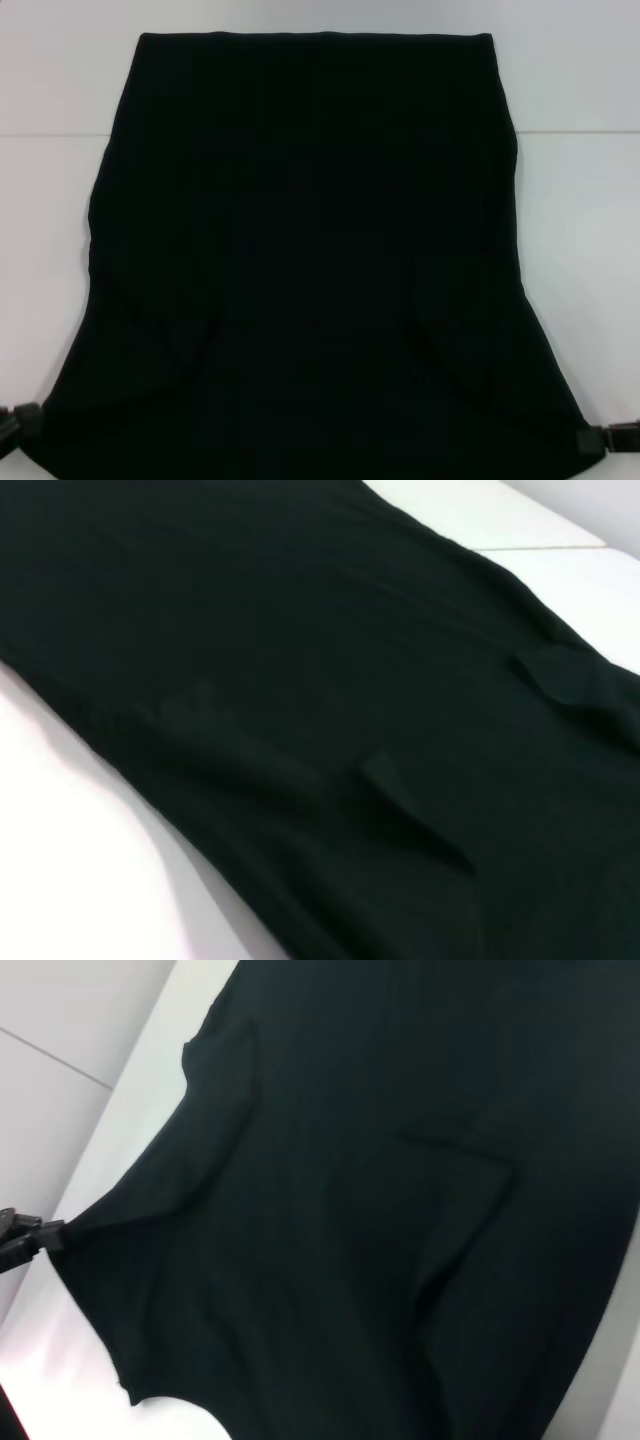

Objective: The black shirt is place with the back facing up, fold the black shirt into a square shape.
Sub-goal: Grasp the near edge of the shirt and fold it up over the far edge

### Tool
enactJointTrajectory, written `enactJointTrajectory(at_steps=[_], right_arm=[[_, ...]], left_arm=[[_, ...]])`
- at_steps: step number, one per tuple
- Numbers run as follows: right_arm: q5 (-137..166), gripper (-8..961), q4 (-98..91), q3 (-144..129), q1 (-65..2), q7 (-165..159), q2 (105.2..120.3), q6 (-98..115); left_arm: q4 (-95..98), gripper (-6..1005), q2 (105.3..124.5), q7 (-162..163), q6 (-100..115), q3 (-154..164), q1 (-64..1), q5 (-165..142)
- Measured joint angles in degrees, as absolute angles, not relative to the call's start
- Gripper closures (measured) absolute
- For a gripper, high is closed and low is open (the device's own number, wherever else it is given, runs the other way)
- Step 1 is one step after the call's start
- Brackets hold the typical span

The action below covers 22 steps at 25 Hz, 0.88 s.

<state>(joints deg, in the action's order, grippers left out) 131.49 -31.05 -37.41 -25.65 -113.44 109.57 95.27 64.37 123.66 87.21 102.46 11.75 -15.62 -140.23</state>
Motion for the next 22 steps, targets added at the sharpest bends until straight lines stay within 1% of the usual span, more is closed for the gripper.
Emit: enactJointTrajectory(at_steps=[4, 8, 15, 19, 22], right_arm=[[131.6, 899, -31.0, -37.4, -23.7, -112.7, 108.04, 96.8], [131.7, 899, -31.0, -37.3, -22.2, -111.9, 107.06, 97.9], [133.6, 898, -31.1, -36.6, -21.2, -110.0, 106.28, 100.4], [133.7, 895, -31.1, -34.0, -22.1, -109.8, 105.48, 100.6], [133.6, 890, -31.1, -30.8, -24.3, -109.8, 105.02, 100.4]], left_arm=[[64.4, 974, 123.75, 87.3, 104.8, 10.2, -14.5, -141.6], [64.1, 974, 123.96, 87.4, 107.1, 8.9, -13.4, -141.9], [63.3, 974, 124.39, 87.5, 110.1, 7.9, -12.1, -141.9], [61.7, 974, 124.03, 87.9, 110.0, 7.7, -13.9, -141.3], [60.2, 973, 123.08, 88.9, 108.6, 7.9, -17.4, -141.3]])
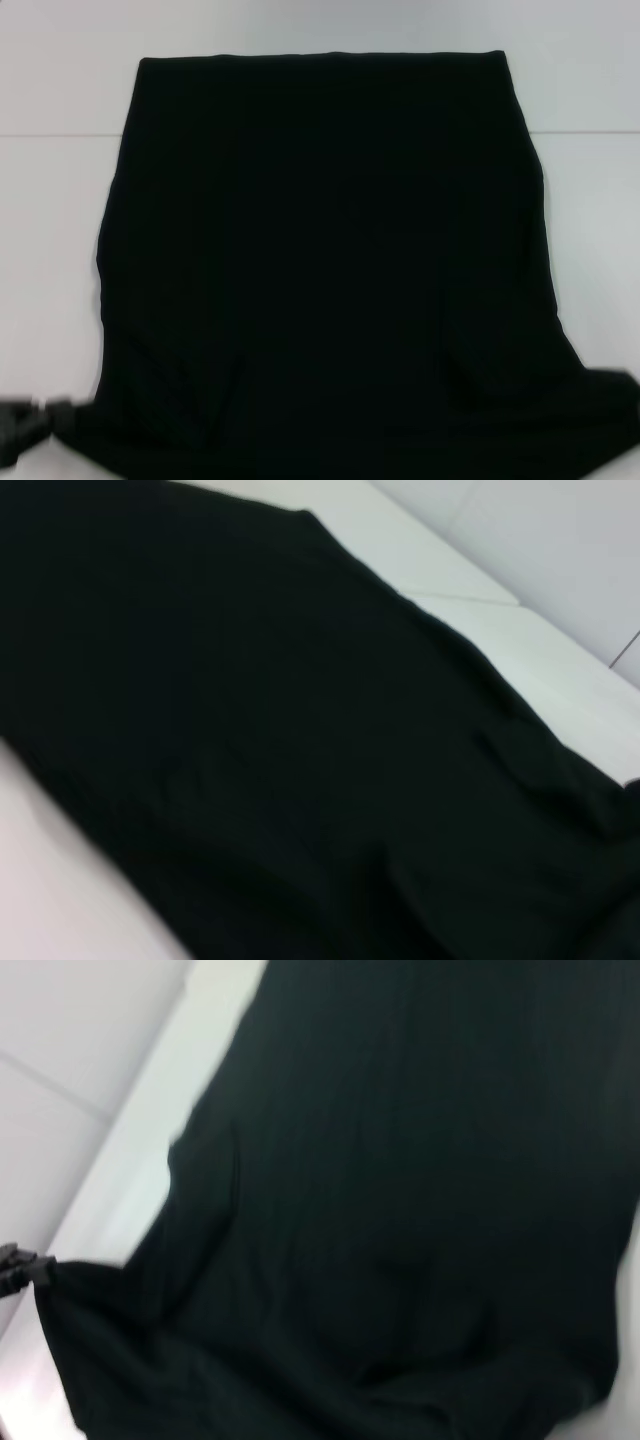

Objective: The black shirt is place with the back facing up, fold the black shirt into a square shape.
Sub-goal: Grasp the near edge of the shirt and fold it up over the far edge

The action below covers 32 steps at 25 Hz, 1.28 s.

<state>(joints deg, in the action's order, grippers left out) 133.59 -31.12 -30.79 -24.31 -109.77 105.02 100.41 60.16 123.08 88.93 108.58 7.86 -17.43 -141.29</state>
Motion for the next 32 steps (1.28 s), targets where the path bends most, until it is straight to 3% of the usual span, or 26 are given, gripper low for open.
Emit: enactJointTrajectory(at_steps=[4, 11, 15, 25, 32], right_arm=[[133.5, 883, -31.1, -26.3, -29.1, -110.0, 105.46, 97.1], [133.5, 872, -30.0, -23.7, -38.3, -110.7, 108.22, 84.6], [133.3, 865, -28.4, -23.4, -43.0, -111.2, 109.42, 75.1], [132.0, 849, -20.4, -23.8, -53.4, -111.8, 109.78, 52.2], [132.0, 837, -19.4, -23.7, -55.9, -114.8, 110.64, 43.4]], left_arm=[[55.6, 973, 120.44, 91.3, 103.9, 7.8, -24.1, -141.0], [45.1, 973, 115.56, 98.2, 89.7, 10.0, -36.4, -141.2], [42.6, 973, 114.69, 101.1, 81.2, 12.0, -40.6, -140.8], [38.6, 973, 113.56, 108.5, 61.9, 20.7, -46.7, -141.2], [35.7, 973, 113.05, 108.7, 52.9, 24.7, -49.7, -140.9]])
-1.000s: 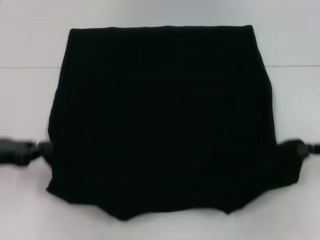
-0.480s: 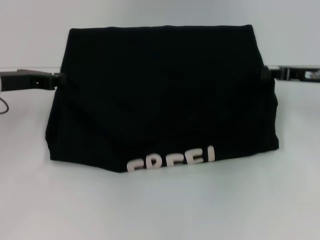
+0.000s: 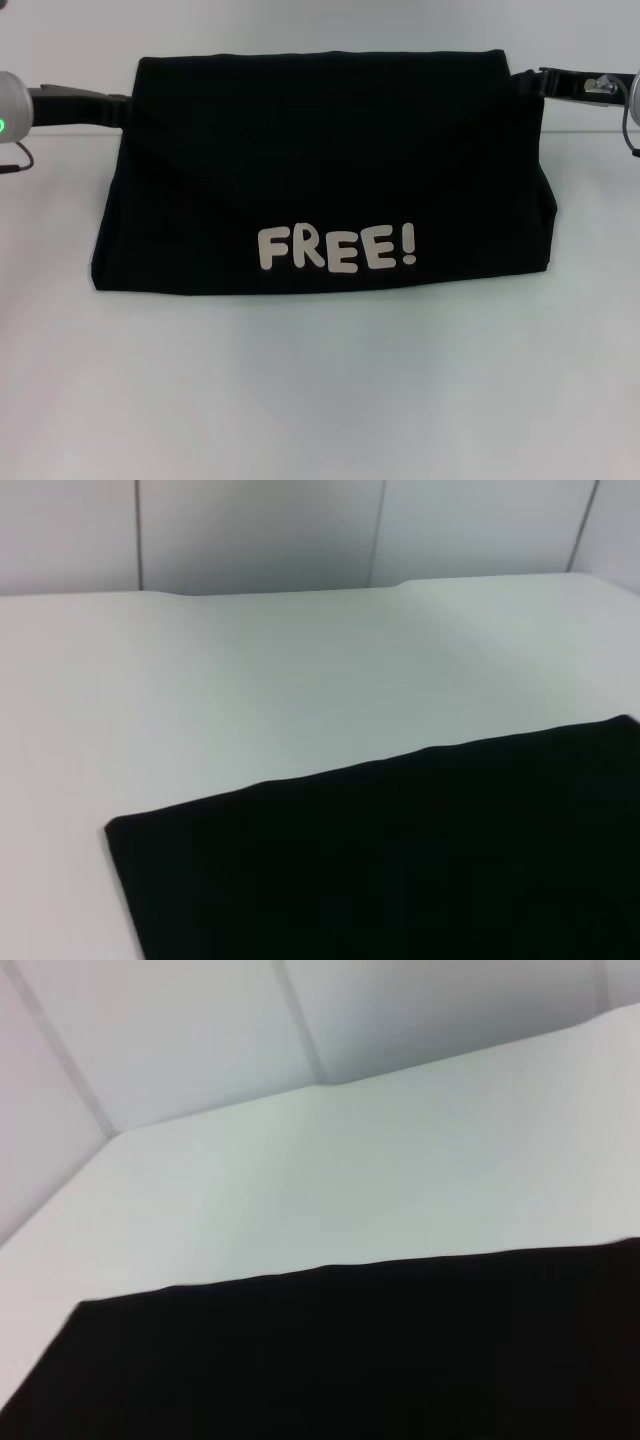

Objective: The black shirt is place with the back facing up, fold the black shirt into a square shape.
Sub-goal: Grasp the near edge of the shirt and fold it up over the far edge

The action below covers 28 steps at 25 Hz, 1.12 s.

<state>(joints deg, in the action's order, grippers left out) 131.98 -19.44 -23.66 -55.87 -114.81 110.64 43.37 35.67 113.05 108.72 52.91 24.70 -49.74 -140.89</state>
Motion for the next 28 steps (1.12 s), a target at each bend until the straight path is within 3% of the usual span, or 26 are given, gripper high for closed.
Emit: enactJointTrajectory(at_steps=[10, 15, 23, 28], right_arm=[[131.6, 820, -18.7, -23.7, -54.2, -115.1, 113.71, 37.4], [131.6, 812, -18.4, -23.5, -53.9, -115.1, 114.79, 35.7], [131.7, 799, -18.8, -24.3, -52.9, -115.0, 115.02, 36.1], [131.7, 672, -20.2, -24.4, -52.2, -115.0, 114.62, 36.3]], left_arm=[[30.5, 974, 114.33, 107.7, 42.1, 29.5, -50.4, -140.8], [29.4, 928, 115.06, 107.4, 39.3, 31.6, -50.4, -140.8], [29.3, 799, 115.90, 107.4, 36.4, 33.8, -50.2, -140.7], [29.8, 697, 116.55, 108.0, 34.3, 33.5, -49.6, -140.8]])
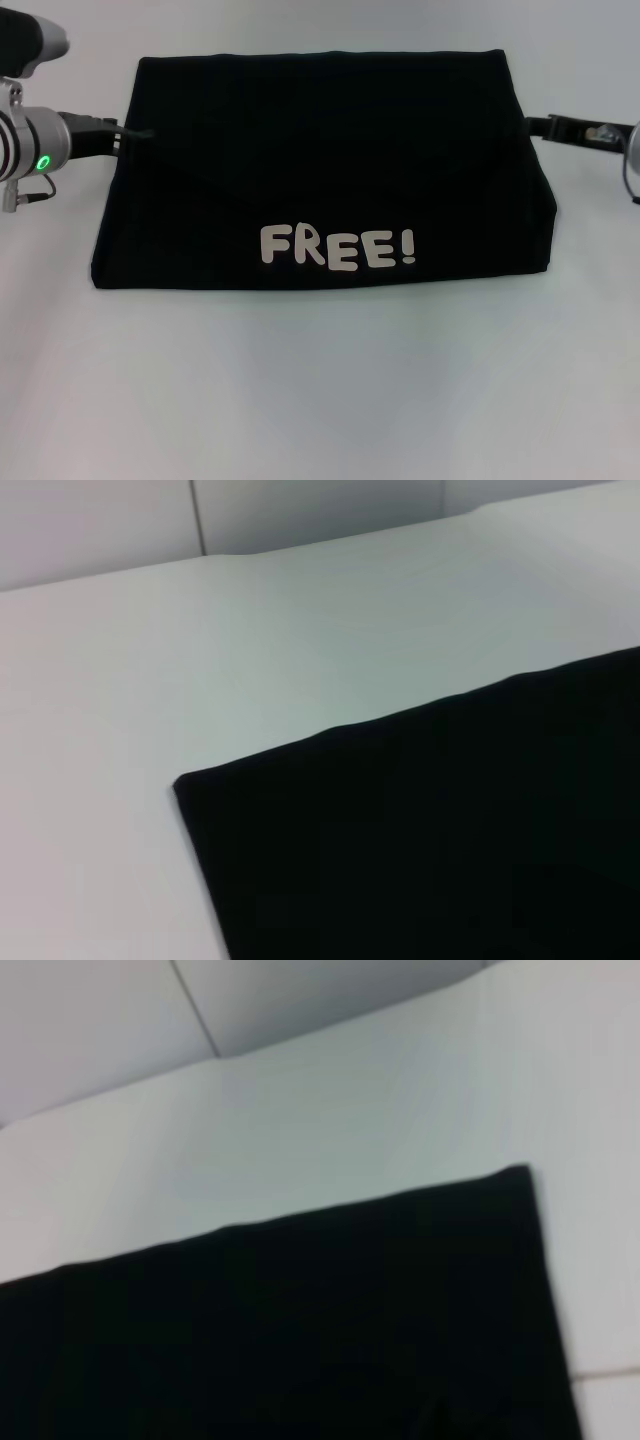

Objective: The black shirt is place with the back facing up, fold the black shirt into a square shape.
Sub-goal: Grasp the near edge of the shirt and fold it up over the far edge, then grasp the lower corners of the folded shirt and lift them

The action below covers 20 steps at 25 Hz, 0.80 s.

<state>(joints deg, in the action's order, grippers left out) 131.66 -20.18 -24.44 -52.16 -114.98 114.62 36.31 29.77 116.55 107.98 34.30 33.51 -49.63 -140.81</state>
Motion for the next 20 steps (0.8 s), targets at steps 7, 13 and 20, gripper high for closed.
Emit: enactJointTrajectory(at_steps=[7, 13, 20], right_arm=[[126.6, 406, -26.6, -24.4, -49.2, -114.7, 113.54, 44.1], [119.9, 218, -28.4, -24.4, -44.7, -111.7, 111.29, 57.7], [119.3, 219, -28.6, -24.4, -41.7, -107.5, 112.33, 61.9]], left_arm=[[39.5, 423, 118.14, 116.3, 39.8, 33.4, -45.2, -140.4], [55.1, 163, 120.87, 117.2, 60.9, 33.9, -35.1, -133.0], [55.7, 112, 121.59, 110.6, 67.1, 33.9, -28.3, -131.6]])
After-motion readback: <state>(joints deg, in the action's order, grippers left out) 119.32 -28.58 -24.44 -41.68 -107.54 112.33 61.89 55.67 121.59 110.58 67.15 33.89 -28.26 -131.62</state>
